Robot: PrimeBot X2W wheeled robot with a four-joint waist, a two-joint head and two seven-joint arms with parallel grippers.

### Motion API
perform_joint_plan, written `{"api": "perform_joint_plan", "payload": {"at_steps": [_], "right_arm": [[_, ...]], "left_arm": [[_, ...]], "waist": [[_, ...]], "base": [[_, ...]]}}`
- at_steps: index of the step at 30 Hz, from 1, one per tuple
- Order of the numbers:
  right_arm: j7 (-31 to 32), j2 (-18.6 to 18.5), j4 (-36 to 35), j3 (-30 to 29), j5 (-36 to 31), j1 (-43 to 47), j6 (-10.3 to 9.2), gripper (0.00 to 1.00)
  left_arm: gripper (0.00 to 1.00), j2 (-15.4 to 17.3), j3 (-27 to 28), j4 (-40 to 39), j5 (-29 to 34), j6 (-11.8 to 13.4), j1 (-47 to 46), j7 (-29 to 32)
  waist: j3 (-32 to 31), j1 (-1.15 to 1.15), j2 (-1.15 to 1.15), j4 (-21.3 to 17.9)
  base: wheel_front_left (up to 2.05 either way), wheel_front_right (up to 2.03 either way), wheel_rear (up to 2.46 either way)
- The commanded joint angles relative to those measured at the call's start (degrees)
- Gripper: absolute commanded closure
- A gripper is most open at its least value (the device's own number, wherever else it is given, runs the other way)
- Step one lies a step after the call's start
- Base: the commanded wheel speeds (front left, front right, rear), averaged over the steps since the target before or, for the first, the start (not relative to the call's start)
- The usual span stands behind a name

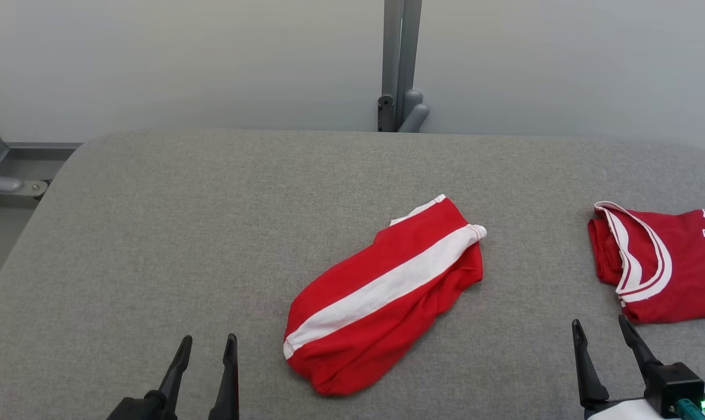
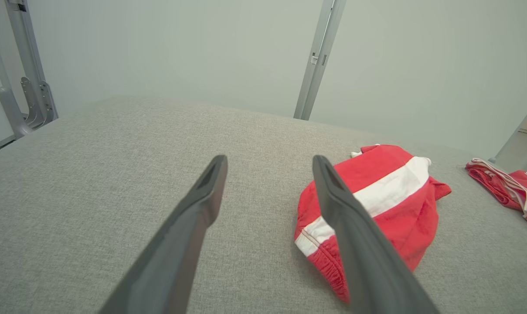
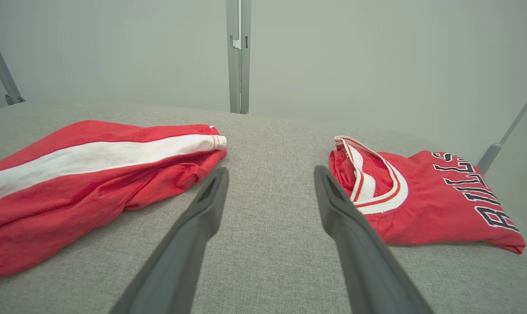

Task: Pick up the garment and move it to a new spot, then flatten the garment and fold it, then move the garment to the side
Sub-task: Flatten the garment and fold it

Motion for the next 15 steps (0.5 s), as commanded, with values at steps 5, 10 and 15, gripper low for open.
{"api": "perform_joint_plan", "payload": {"at_steps": [5,10,15], "right_arm": [[-0.2,-0.1,0.2,0.0,0.1,-0.7,-0.09,0.0],[-0.2,-1.5,1.4,3.3,0.5,-5.2,-0.09,0.0],[0.5,-7.8,10.3,11.1,2.9,-16.4,-0.09,0.0]], "left_arm": [[0.0,0.0,-0.8,0.6,-0.7,0.0,0.0,0.0],[0.0,-0.1,-3.3,4.4,-3.7,0.0,-1.1,0.0],[0.0,-0.1,-6.5,11.4,-11.9,0.0,-7.2,2.8]], "waist": [[0.3,0.0,0.0,0.2],[1.8,0.0,0.0,0.2],[6.2,0.0,0.0,0.9]], "base": [[0.0,0.0,0.0],[0.0,0.0,0.0],[0.0,0.0,0.0]]}}
